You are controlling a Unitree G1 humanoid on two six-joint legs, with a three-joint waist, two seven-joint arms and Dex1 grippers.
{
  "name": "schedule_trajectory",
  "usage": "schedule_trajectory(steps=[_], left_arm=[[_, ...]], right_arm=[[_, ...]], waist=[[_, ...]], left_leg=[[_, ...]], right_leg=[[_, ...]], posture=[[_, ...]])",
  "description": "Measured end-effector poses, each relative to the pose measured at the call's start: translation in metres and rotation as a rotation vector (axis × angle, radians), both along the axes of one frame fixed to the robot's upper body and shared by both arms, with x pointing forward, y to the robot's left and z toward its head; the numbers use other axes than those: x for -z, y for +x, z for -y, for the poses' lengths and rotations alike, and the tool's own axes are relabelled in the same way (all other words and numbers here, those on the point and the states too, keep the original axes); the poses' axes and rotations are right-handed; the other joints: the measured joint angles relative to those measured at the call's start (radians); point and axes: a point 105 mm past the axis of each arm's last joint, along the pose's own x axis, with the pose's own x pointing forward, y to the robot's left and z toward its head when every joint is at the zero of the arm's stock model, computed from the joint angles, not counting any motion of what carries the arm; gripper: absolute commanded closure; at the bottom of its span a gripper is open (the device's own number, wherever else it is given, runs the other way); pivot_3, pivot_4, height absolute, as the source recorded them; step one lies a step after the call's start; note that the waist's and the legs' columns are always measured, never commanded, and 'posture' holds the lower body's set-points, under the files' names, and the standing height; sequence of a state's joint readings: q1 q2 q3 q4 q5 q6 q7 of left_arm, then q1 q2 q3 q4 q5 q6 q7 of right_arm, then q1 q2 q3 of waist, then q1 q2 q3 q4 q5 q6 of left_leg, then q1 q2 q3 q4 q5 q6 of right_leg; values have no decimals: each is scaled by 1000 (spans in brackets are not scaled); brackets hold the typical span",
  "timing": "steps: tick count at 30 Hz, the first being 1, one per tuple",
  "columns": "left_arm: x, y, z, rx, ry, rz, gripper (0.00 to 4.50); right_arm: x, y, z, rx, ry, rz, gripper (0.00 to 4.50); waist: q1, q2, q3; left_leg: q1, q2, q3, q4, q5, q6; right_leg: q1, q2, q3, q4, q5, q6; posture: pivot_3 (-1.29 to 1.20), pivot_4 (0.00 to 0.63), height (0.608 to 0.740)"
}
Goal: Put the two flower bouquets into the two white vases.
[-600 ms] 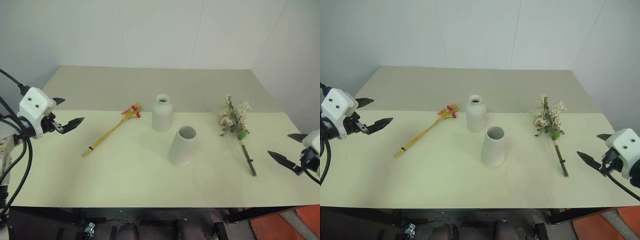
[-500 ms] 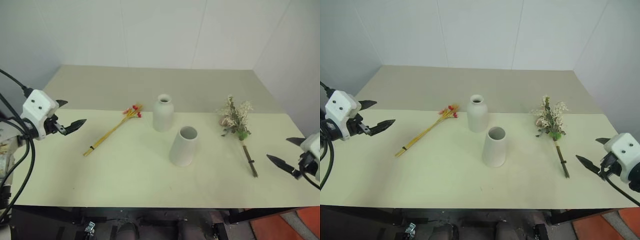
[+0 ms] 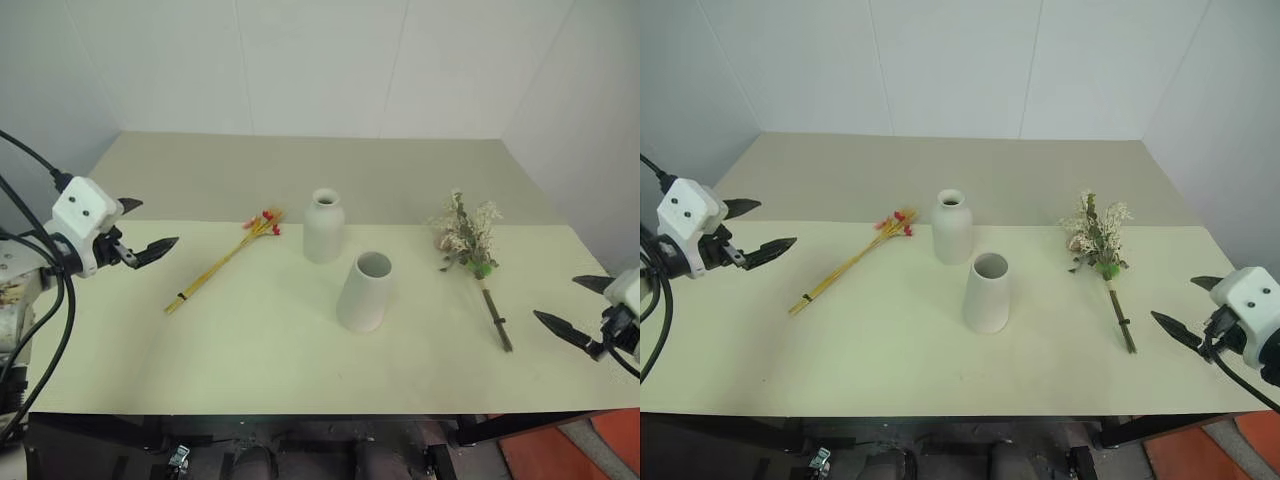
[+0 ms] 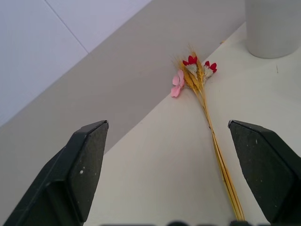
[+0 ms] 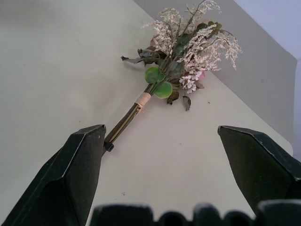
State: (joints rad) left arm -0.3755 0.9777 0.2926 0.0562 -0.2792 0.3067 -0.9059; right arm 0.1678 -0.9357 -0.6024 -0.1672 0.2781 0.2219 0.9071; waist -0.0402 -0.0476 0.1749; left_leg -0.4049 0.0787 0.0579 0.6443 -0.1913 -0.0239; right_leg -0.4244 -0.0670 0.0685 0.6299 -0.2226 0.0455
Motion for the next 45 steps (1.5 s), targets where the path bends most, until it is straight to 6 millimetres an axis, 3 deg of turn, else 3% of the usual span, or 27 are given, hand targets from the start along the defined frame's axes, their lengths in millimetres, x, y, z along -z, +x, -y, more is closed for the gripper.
schedule_trajectory(steps=[4, 7, 10, 15, 19, 23, 30, 36, 41, 43, 45], left_arm=[[4, -1, -1, 0, 0, -12, 52], [6, 0, 4, 16, 0, -18, 52], [10, 1, 24, 86, 4, -18, 52], [12, -7, 53, 239, 14, -4, 52], [22, -17, 68, 332, 35, -38, 52], [24, -23, 76, 361, 38, -43, 52], [30, -24, 74, 328, 31, -57, 0], [29, -21, 71, 292, 35, -38, 0], [28, -19, 72, 289, 34, -28, 0], [25, -17, 75, 295, 34, -19, 0], [22, -15, 76, 297, 32, -6, 0]], right_arm=[[-9, 11, -3, 22, 55, 16, 0], [-9, 38, -22, 14, 152, -41, 0], [4, 69, -37, 62, 191, -166, 0], [23, 105, -31, 284, 289, -370, 0], [30, 116, -30, 361, 310, -458, 0], [46, 119, -29, 403, 301, -527, 0], [54, 120, -23, 443, 301, -565, 2208], [52, 125, -31, 424, 309, -557, 4279], [50, 140, -34, 436, 304, -448, 4288], [33, 158, -38, 431, 292, -252, 4288], [1, 176, -44, 421, 280, 7, 4288]], waist=[[-3, 0, 0], [-11, 0, 0], [-9, 0, 0], [0, 0, 0], [4, 0, 0], [5, 0, 0], [-1, 0, 0], [-4, 0, 0], [-4, 0, 0], [-7, 1, 0], [-11, 1, 1]], left_leg=[[0, 0, 0, 0, 0, 0], [2, 0, 0, 0, 0, 0], [0, 0, 0, 0, 0, 0], [-6, 0, 0, 0, 0, 0], [-17, 0, -1, 0, 0, 1], [-17, 0, -1, 1, 0, 1], [-17, 0, -1, 1, 1, 1], [-17, 0, -1, 1, 1, 1], [-17, 0, -1, 1, 1, 1], [-17, 0, -1, 2, 1, 1], [-17, 0, -1, 1, 1, 1]], right_leg=[[0, 0, 0, 0, 0, -1], [0, 1, 1, 0, 1, -3], [-1, 1, 1, 0, 2, -3], [-6, 1, 1, 0, 7, -5], [-16, 2, 1, 1, 7, -4], [-16, 2, 1, 1, 8, -4], [-16, 2, 1, 1, 8, -3], [-16, 2, 1, 1, 8, -3], [-16, 2, 1, 1, 9, -3], [-17, 2, 2, 2, 9, -2], [-17, 3, 2, 2, 9, -2]], posture=[[0, 150, 740], [0, 150, 740], [0, 150, 740], [0, 150, 740], [0, 150, 740], [0, 150, 740], [0, 150, 740], [0, 150, 740], [0, 150, 740], [0, 150, 740], [0, 150, 740]])
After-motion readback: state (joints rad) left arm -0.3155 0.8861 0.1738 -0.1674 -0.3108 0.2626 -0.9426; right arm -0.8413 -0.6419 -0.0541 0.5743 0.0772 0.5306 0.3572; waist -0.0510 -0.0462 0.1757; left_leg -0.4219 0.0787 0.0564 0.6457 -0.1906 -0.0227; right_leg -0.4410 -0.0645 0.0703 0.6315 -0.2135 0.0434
